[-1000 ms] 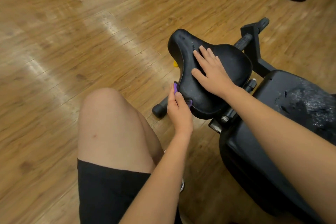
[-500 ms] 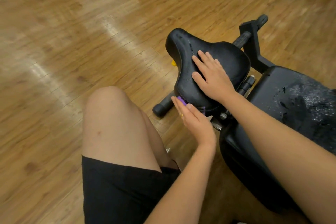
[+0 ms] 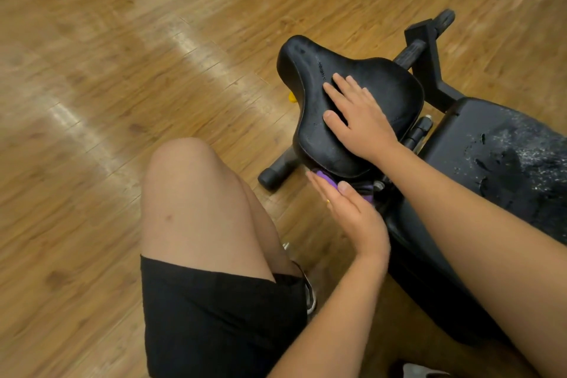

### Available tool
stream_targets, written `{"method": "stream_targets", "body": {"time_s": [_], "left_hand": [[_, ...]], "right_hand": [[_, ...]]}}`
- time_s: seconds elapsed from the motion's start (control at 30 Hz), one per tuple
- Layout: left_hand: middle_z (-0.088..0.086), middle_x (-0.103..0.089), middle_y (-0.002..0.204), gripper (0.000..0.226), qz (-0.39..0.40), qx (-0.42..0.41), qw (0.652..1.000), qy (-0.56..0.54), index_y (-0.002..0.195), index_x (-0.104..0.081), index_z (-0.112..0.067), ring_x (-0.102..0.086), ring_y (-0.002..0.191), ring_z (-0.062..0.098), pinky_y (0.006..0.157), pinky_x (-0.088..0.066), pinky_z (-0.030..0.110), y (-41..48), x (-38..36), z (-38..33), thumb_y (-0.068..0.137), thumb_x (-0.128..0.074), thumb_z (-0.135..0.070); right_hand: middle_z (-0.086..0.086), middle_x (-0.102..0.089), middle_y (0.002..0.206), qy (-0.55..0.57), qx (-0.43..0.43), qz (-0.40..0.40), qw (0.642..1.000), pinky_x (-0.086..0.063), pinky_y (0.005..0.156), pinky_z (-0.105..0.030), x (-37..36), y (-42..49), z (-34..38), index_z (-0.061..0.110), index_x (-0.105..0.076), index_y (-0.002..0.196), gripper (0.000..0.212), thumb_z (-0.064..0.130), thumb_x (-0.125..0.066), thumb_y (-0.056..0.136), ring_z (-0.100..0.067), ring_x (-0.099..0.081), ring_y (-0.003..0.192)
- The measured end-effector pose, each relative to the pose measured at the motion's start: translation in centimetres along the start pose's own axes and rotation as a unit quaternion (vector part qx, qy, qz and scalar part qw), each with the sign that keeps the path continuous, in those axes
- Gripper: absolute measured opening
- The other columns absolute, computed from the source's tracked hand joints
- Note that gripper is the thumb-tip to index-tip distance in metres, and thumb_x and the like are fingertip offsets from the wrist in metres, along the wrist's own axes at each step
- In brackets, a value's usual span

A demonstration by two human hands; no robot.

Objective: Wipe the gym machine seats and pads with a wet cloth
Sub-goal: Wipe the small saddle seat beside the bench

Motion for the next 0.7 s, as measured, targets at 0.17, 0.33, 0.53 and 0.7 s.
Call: {"method": "stream_targets", "body": {"time_s": [0.17,0.33,0.53,0.7], "left_hand": [[-0.014,-0.012,0.165,0.050,0.021,0.006,1.000,0.008,0.150,-0.004,-0.040,-0.016,0.148,-0.001,0.124,-0.020,0.038,0.8,0.7,-0.8,0.109,-0.027,-0.026],[-0.006,-0.034,0.157,0.047,0.030,0.038,0.997,-0.055,0.156,-0.026,-0.023,-0.061,0.114,0.010,0.061,-0.051,0.012,7.0,2.5,-1.8,0.109,-0.028,-0.022],[0.025,-0.063,0.118,0.038,0.104,0.061,0.993,0.000,0.141,-0.052,-0.025,-0.059,0.068,0.021,0.039,-0.039,0.017,13.0,3.3,-2.2,0.108,-0.034,-0.025],[-0.003,-0.061,0.075,0.034,0.157,0.053,0.985,0.056,0.134,-0.057,-0.022,-0.048,0.046,0.004,0.042,-0.043,0.018,14.0,3.5,-3.9,0.108,-0.035,-0.022]], "right_hand": [[0.003,-0.013,0.165,0.003,-0.004,0.000,1.000,-0.006,0.122,-0.041,-0.3,0.0,0.1,0.025,-0.024,0.156,0.057,0.046,-0.029,0.103,-0.017,-0.005,0.152],[0.003,-0.013,0.164,0.001,-0.006,-0.008,1.000,-0.006,0.122,-0.041,-0.4,-0.5,-0.1,0.024,-0.024,0.156,0.057,0.045,-0.030,0.103,-0.017,-0.006,0.152],[0.004,-0.012,0.165,0.001,-0.008,-0.008,1.000,-0.005,0.123,-0.041,-0.4,-0.3,-0.2,0.026,-0.023,0.156,0.057,0.046,-0.029,0.103,-0.016,-0.004,0.152],[0.005,-0.013,0.165,0.004,-0.006,-0.008,1.000,-0.006,0.123,-0.040,-0.4,0.0,-0.4,0.027,-0.024,0.155,0.057,0.047,-0.030,0.103,-0.015,-0.005,0.152]]}}
Point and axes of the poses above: each hand's wrist, its own y-axis towards the middle knuckle, its own x-axis out of the back of the hand, z = x × y, the point moved 3 cm from there along y, towards the middle knuckle
